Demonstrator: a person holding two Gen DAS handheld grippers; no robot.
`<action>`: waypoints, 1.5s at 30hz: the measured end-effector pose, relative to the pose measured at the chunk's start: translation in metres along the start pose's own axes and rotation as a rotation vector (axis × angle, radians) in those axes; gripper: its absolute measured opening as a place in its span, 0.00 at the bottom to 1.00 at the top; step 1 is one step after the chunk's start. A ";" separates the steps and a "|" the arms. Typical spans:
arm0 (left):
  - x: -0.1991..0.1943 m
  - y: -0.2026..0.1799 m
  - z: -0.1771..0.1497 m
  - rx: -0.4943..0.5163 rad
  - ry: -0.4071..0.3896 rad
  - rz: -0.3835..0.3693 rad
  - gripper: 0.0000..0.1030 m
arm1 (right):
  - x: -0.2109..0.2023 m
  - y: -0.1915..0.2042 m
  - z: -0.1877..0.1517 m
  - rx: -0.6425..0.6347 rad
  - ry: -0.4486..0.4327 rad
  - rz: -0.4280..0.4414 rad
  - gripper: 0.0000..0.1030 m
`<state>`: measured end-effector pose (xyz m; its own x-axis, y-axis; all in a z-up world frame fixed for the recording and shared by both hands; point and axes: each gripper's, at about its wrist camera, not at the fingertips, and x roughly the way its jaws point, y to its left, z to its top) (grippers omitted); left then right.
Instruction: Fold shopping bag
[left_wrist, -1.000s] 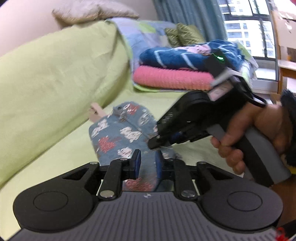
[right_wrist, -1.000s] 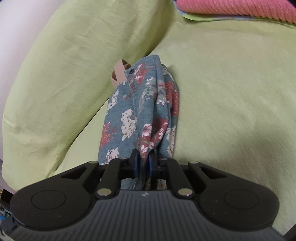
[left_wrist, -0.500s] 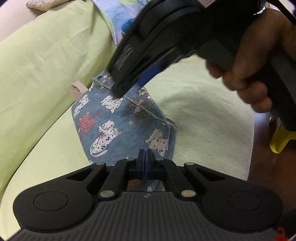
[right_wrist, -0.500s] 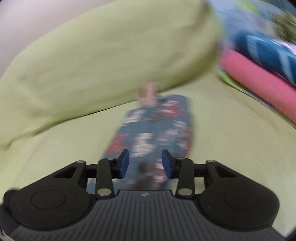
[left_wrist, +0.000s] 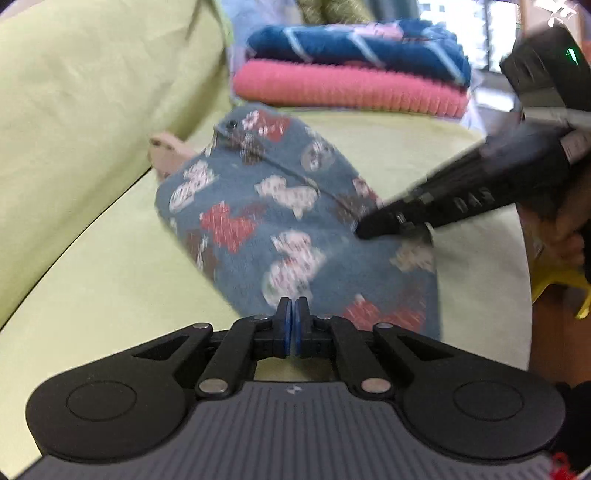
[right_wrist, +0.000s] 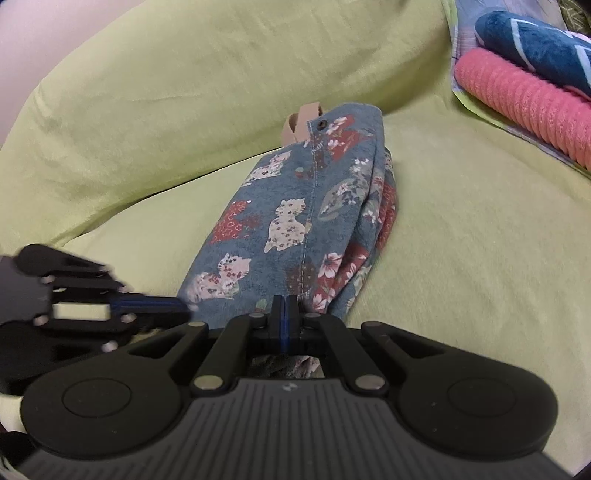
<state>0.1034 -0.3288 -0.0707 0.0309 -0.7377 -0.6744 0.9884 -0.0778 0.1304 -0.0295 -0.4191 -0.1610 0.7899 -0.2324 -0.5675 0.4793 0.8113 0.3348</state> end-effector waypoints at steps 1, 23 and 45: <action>0.004 0.010 0.005 -0.017 -0.011 -0.017 0.00 | 0.000 -0.002 -0.001 0.005 -0.004 0.005 0.00; 0.036 -0.002 0.047 0.119 -0.066 0.122 0.01 | -0.009 -0.029 0.026 0.159 -0.001 0.088 0.01; 0.004 -0.080 0.018 0.115 -0.080 0.205 0.00 | 0.059 -0.040 0.102 -0.188 -0.060 -0.137 0.02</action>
<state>0.0221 -0.3379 -0.0710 0.2127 -0.7962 -0.5664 0.9391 0.0064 0.3436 0.0370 -0.5199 -0.1310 0.7465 -0.3736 -0.5505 0.5082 0.8543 0.1092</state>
